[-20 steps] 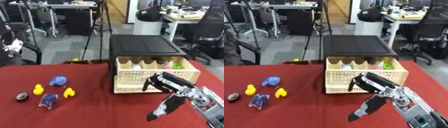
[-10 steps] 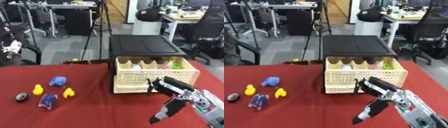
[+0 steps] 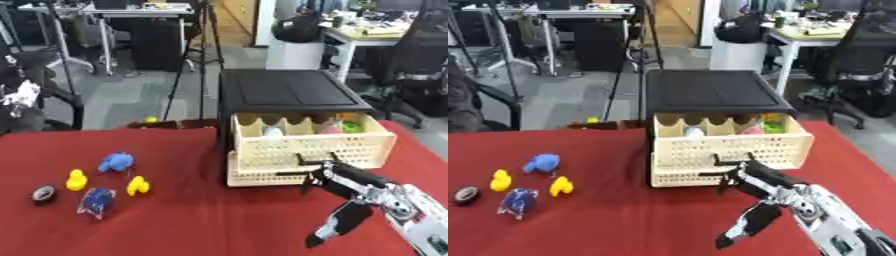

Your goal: Pick up objects from table and place into drawer.

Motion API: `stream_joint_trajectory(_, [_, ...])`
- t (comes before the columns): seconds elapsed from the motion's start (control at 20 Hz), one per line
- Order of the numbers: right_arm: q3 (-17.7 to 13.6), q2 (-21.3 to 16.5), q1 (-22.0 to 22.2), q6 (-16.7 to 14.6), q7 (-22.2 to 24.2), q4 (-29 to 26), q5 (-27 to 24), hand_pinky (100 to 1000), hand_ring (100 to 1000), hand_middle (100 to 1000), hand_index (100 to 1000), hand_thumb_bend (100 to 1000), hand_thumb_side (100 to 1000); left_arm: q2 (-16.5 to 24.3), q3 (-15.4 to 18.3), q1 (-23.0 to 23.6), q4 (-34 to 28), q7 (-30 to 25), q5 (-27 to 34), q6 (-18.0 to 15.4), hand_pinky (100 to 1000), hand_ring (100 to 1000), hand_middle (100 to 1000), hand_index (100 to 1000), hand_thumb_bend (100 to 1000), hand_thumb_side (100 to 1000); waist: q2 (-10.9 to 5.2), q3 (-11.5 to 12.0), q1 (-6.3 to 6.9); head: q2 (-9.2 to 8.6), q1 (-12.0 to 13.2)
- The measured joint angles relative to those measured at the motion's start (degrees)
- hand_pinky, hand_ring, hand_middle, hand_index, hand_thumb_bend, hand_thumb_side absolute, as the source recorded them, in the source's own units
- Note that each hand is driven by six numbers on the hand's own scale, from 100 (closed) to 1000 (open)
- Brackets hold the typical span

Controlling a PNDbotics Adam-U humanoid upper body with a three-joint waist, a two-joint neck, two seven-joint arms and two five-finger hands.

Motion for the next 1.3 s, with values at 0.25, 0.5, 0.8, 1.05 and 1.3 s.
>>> stream_joint_trajectory(0.25, [-0.7, 0.0, -0.4, 0.7, -1.0, 1.0, 1.6, 100, 100, 100, 673, 1000, 478, 0.0, 0.1, 0.1, -0.2, 0.1, 0.1, 0.1, 611, 639, 624, 817, 100, 610, 0.0, 0.1, -0.02, 0.0, 0.0])
stream_joint_trajectory(0.5, [-1.0, 0.0, -1.8, 1.0, -1.5, 2.0, 1.8, 100, 100, 100, 669, 1000, 479, 0.0, 0.1, 0.1, -0.3, 0.1, 0.2, 0.1, 611, 639, 624, 817, 100, 616, 0.0, 0.4, -0.03, 0.0, 0.0])
stream_joint_trajectory(0.8, [-1.0, 0.0, -3.3, 1.0, -1.6, 3.8, 2.1, 100, 100, 100, 669, 1000, 479, 0.0, 0.1, 0.1, -0.3, 0.1, 0.3, 0.1, 611, 639, 624, 818, 100, 621, 0.04, 1.2, 0.0, -0.01, 0.0])
stream_joint_trajectory(1.05, [-1.0, 0.0, -4.5, 0.8, -1.8, 5.5, 2.3, 100, 100, 100, 669, 1000, 478, 0.0, 0.1, 0.1, -0.3, 0.1, 0.4, 0.2, 611, 638, 622, 818, 100, 632, 0.23, 1.9, 0.05, -0.04, -0.2])
stream_joint_trajectory(1.3, [-1.4, 0.0, -6.0, 0.8, -2.2, 7.9, 2.7, 100, 100, 100, 670, 1000, 478, -0.1, 0.1, 0.1, -0.4, 0.0, 0.6, 0.3, 613, 637, 622, 818, 100, 637, 0.48, 3.4, 0.24, -0.35, -0.4])
